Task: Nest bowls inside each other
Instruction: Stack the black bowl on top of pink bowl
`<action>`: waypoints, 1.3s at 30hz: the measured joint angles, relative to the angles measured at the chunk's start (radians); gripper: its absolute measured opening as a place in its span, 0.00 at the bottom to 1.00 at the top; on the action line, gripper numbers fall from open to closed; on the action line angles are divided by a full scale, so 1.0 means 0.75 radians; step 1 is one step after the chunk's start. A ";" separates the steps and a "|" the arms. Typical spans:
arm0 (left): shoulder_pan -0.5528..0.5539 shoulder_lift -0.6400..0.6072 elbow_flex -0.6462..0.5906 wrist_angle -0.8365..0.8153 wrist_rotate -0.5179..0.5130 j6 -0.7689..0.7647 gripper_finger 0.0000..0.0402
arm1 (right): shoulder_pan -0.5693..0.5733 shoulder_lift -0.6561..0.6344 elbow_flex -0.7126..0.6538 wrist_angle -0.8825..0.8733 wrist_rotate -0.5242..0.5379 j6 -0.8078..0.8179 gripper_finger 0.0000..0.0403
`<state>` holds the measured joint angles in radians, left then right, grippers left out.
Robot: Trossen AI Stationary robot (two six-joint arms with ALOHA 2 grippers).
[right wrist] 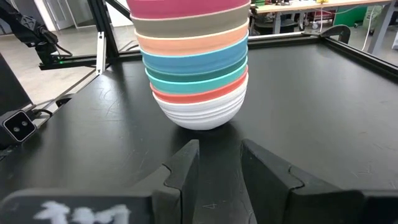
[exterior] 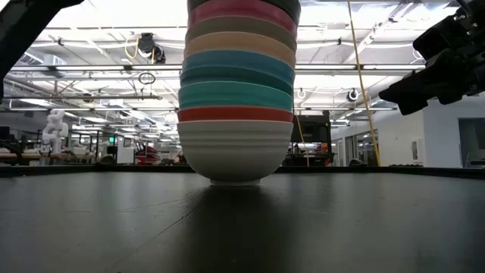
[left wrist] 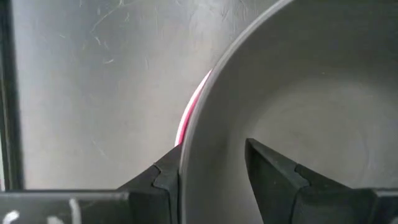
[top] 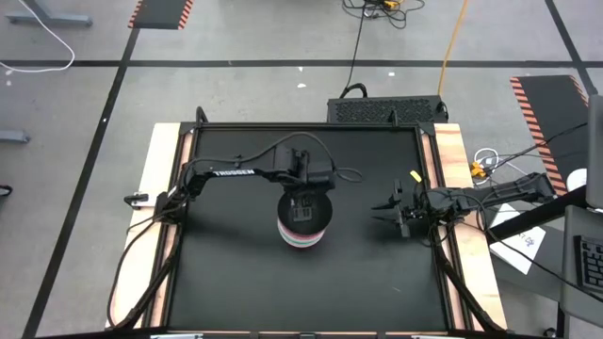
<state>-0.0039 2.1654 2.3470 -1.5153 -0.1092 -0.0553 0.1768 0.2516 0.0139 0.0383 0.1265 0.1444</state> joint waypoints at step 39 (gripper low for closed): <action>0.320 -0.002 0.005 0.103 0.317 0.201 0.69 | 0.000 0.005 0.000 -0.003 -0.006 0.012 0.28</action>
<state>0.2360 2.1643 2.3505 -1.4378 0.1282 0.0954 0.1766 0.2553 0.0142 0.0359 0.1217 0.1532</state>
